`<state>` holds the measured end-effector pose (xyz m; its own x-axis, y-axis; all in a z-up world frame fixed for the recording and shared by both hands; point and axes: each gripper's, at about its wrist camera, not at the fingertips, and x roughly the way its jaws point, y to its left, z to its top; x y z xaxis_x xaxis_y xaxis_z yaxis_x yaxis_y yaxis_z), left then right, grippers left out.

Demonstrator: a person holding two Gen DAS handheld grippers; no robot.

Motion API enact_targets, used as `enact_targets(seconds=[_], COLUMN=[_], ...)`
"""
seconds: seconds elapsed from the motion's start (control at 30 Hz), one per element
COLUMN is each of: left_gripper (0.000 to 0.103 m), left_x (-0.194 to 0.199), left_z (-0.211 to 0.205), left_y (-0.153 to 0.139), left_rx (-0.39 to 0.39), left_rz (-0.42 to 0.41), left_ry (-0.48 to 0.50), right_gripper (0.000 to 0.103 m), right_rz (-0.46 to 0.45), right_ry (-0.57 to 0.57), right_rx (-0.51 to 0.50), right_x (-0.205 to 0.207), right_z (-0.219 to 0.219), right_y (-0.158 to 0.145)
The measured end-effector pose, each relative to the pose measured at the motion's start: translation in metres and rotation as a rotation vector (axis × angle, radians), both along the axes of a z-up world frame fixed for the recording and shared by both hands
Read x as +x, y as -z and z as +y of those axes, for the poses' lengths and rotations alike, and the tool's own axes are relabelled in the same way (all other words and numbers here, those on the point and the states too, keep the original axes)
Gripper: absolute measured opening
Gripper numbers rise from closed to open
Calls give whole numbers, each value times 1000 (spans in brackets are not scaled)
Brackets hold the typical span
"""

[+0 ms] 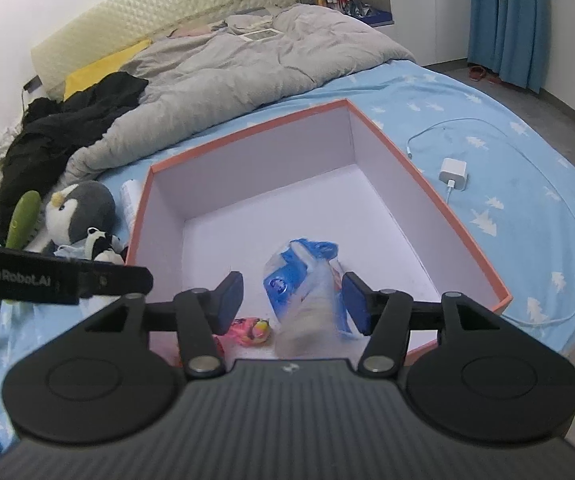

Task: Organize soft objects
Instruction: 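Open both tools to drop the plastic piece and packet into the box, then move both open tools back toward the panda plush and face mask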

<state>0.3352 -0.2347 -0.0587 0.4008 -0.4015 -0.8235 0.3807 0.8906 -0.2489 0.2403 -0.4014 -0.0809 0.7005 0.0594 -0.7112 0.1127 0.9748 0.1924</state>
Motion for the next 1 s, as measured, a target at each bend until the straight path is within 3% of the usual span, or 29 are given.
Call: enact_targets(seconds=[0.53,1.0], left_gripper=[52,52], left_x=[-71,-145], left_z=[34,77], left_y=[-40,-59], left_rx=[-43,-101], left_rz=[-246,-375], left_ry=[14,-26], right_gripper=[58,58], right_rz=[-164,-283], right_ry=[-22,-41], right_rx=[3,29], right_x=[-61,-125], right_z=[24,60], right_y=[-25,-38])
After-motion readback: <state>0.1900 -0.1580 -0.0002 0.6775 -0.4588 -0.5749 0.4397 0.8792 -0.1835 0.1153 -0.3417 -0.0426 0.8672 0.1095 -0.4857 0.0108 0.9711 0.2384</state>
